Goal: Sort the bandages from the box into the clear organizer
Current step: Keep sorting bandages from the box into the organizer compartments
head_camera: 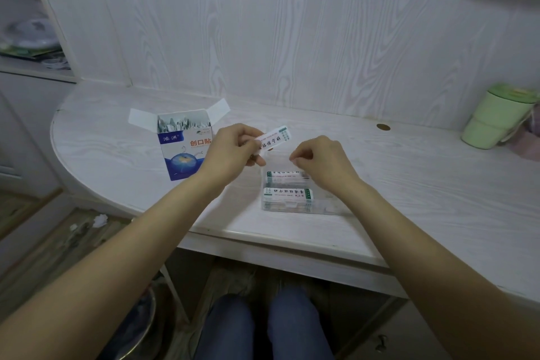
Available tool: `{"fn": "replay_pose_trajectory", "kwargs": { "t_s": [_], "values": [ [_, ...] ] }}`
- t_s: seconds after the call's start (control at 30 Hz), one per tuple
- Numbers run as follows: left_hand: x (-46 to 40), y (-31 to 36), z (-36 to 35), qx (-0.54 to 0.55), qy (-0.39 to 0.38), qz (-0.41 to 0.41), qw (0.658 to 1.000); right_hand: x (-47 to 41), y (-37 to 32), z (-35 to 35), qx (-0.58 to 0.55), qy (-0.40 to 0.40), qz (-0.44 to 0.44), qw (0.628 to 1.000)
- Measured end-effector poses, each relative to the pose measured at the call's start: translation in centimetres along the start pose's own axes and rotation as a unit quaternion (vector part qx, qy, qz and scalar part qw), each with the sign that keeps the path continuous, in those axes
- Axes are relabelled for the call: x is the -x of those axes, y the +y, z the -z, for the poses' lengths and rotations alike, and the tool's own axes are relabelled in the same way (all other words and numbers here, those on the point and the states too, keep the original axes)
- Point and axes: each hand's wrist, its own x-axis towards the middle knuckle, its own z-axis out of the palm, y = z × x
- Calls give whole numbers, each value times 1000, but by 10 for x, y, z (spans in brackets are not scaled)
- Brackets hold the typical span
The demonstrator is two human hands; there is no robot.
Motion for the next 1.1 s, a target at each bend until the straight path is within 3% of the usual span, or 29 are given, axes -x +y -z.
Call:
{"fn": "replay_pose_trajectory", "kwargs": {
  "t_s": [0.1, 0.13, 0.2, 0.33, 0.47, 0.63, 0.8, 0.93, 1.1],
  "values": [
    [0, 2, -2, -18, -30, 7, 999, 0, -1, 10, -222, 60, -40, 972],
    [0, 3, -4, -27, -43, 9, 999, 1, -2, 14, -295, 50, -52, 953],
    [-2, 5, -11, -47, -57, 3, 997, 4, -3, 18, -335, 16, -49, 941],
    [-11, 6, -18, -193, -42, -52, 979, 5, 3, 14, -264, 35, -65, 962],
    [-17, 4, -14, -266, -57, -51, 961, 5, 10, 14, -165, 51, -89, 981],
    [-20, 8, -18, -429, -123, -64, 893, 2, 11, 8, -34, -14, -65, 997],
    [-26, 14, -24, -532, -138, -69, 833, 0, 7, 2, 80, -40, -60, 994],
    [-30, 12, -28, -553, -141, -69, 819, -1, 2, 1, 136, -62, -47, 988],
    [-33, 8, -26, -531, -161, -48, 830, -2, 0, 3, 176, -61, -53, 981]
  ]
}}
